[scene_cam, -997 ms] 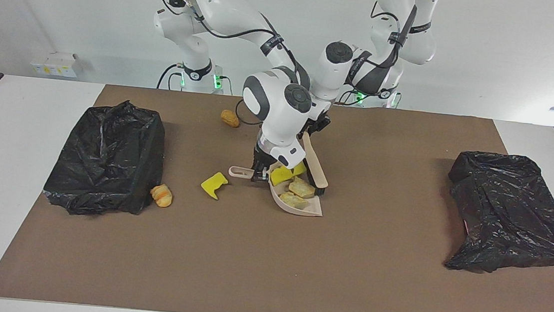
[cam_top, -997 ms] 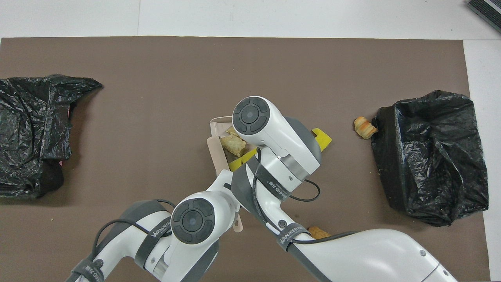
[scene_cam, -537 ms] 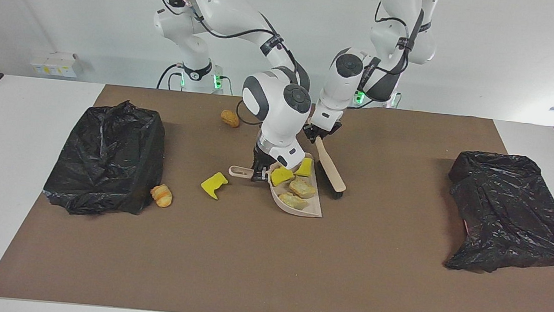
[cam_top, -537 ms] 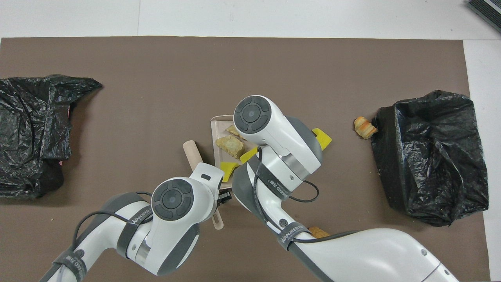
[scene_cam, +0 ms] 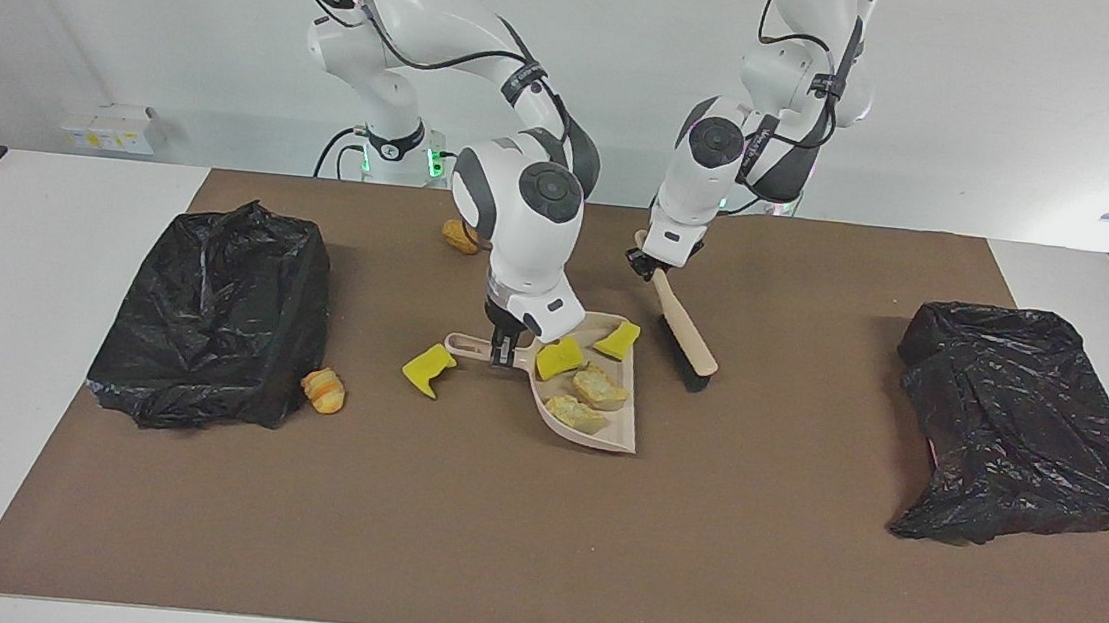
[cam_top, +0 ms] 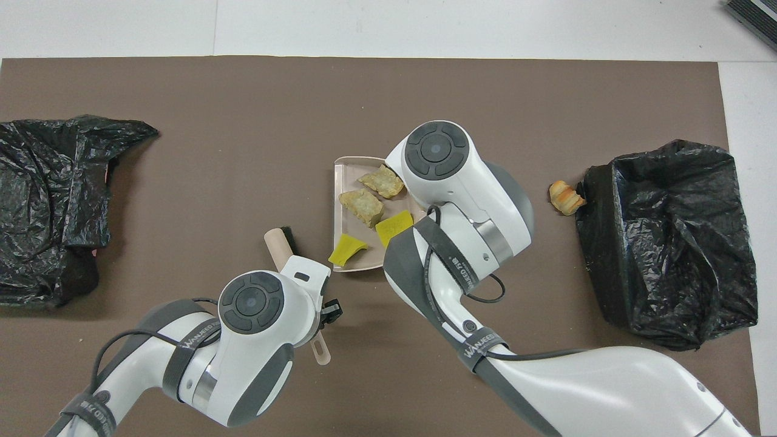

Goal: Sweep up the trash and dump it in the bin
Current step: 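Carry the dustpan to the black bag and tip it with the right gripper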

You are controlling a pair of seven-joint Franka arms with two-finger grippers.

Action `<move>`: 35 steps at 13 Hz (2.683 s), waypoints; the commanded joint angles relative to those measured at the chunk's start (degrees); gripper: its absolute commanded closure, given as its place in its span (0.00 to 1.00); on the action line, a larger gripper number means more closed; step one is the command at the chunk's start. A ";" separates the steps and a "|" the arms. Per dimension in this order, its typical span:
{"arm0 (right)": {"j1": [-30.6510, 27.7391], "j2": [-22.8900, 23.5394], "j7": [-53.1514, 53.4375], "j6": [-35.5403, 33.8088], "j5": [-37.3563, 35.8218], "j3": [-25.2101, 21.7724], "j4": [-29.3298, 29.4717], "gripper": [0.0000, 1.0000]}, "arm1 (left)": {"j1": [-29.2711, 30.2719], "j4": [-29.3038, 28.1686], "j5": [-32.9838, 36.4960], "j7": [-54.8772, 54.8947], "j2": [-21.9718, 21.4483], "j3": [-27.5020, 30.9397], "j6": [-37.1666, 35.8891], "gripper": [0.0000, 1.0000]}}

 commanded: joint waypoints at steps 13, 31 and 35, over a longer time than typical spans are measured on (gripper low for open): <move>-31.22 -19.01 -28.84 -4.42 9.83 0.53 -4.76 1.00 | -20.04 -7.57 1.43 -10.89 -7.59 -1.10 2.66 1.00; -41.62 -34.04 -30.56 6.05 -28.55 0.27 -28.92 1.00 | 13.43 10.43 3.98 19.92 -1.78 -0.48 -3.21 0.00; -37.49 -38.00 -22.38 5.69 -40.32 0.18 -34.03 1.00 | 23.10 19.82 4.07 35.74 1.02 -0.48 -10.67 0.00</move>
